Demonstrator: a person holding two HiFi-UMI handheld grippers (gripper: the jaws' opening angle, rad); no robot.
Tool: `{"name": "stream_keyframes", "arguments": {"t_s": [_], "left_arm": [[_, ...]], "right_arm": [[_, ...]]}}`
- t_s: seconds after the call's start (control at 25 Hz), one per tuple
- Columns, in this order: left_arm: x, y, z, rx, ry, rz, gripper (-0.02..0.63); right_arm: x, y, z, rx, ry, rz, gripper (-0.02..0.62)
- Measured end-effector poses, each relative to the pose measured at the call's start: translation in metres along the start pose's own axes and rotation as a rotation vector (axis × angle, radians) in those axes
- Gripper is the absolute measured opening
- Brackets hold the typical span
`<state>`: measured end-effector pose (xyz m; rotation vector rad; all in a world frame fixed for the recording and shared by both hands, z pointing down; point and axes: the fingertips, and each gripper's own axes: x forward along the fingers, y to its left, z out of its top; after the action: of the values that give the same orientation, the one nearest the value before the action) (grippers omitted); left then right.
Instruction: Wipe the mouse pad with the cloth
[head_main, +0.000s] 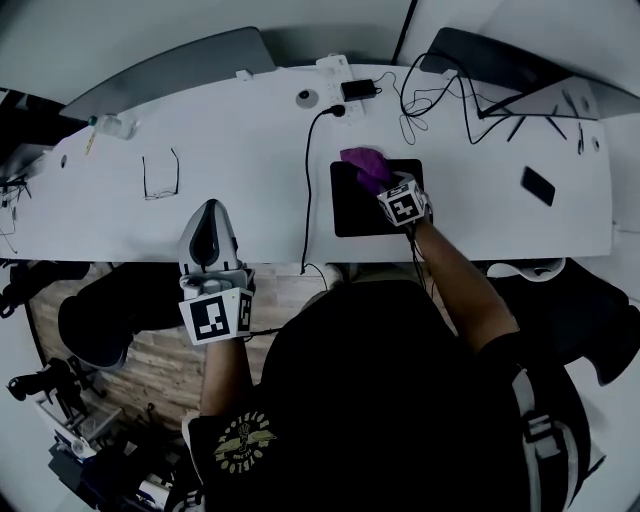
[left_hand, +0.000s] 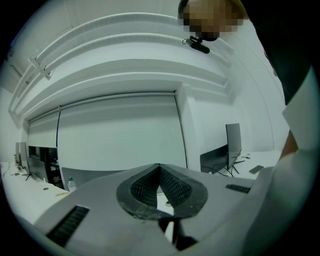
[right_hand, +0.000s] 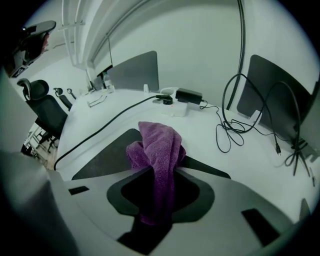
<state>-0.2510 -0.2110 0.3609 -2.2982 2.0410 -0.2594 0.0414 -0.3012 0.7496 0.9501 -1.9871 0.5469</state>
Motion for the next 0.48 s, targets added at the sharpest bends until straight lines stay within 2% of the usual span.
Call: {"name": "stream_keyframes", "arguments": {"t_s": [0.28,0.48], "left_arm": [[0.002,-0.001,0.005,-0.010,-0.026,-0.019,0.002],[-0.001,0.003,0.002,-0.002,-0.012,-0.008,0.002]], "right_arm": [[-0.017,-0.038,-0.016,0.108,0.012,-0.079,0.107],[-0.032,-0.068,-0.035,0.154,0.032,-0.143,0.107]]}}
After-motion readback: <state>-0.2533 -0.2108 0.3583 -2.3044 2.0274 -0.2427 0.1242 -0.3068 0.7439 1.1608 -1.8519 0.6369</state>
